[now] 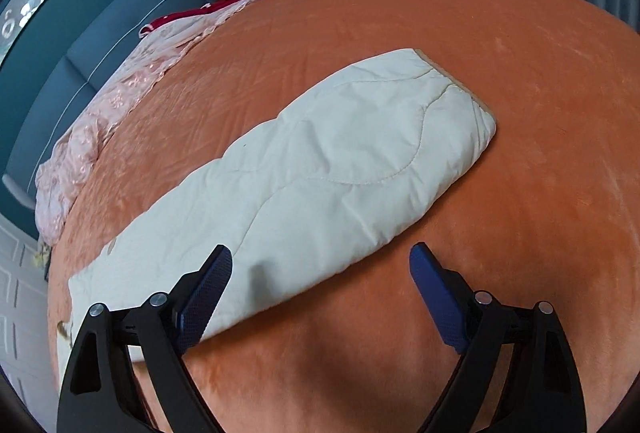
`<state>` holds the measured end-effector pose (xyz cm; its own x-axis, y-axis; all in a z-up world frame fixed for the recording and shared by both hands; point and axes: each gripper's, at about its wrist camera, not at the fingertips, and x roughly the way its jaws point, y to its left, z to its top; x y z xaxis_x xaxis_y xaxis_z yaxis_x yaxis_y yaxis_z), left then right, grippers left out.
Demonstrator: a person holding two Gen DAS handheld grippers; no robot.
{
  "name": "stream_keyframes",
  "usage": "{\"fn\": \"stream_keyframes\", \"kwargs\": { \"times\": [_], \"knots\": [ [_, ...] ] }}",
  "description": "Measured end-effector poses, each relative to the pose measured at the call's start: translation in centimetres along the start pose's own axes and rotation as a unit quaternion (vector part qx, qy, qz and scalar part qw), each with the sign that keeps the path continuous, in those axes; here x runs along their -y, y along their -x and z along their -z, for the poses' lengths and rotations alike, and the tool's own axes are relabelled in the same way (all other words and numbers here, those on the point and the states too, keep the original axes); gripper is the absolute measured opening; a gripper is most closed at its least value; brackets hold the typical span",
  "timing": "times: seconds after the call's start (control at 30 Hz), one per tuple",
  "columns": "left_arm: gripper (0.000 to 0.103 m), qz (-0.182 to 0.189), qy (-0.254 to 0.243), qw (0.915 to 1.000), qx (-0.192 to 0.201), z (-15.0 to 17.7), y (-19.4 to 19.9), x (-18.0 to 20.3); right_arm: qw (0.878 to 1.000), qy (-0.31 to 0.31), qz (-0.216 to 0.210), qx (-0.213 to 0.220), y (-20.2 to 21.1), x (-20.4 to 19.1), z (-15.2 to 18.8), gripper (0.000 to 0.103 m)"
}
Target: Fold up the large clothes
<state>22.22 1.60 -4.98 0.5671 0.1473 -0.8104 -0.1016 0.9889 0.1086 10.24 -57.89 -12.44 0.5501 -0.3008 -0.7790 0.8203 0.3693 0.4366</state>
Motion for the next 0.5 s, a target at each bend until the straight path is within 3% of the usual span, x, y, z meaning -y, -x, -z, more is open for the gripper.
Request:
{"fn": "stream_keyframes", "kwargs": {
  "times": [0.13,0.2,0.27,0.37,0.5],
  "knots": [
    [0.095,-0.006,0.007,1.0,0.002,-0.6,-0.7,-0.4,0.999,-0.042,0.002,0.007,-1.6,0.4,-1.4,0.047],
    [0.095,-0.008,0.012,0.9999,0.003,-1.0,-0.9,-0.8,0.999,-0.025,0.007,0.023,-1.4,-1.2,-2.2,0.024],
    [0.095,-0.009,0.019,0.9998,0.005,-1.3,-1.0,-1.2,0.999,0.016,-0.003,0.051,-0.3,-4.2,-2.8,0.016],
    [0.095,-0.012,0.032,0.9994,0.007,-1.9,-1.1,-2.0,0.989,0.101,-0.044,0.094,2.7,-10.8,-3.0,0.013],
    [0.095,-0.013,0.055,0.9984,0.012,-2.6,-0.9,-3.3,0.957,0.219,-0.157,0.107,7.7,-21.9,0.6,0.013]
  ]
}}
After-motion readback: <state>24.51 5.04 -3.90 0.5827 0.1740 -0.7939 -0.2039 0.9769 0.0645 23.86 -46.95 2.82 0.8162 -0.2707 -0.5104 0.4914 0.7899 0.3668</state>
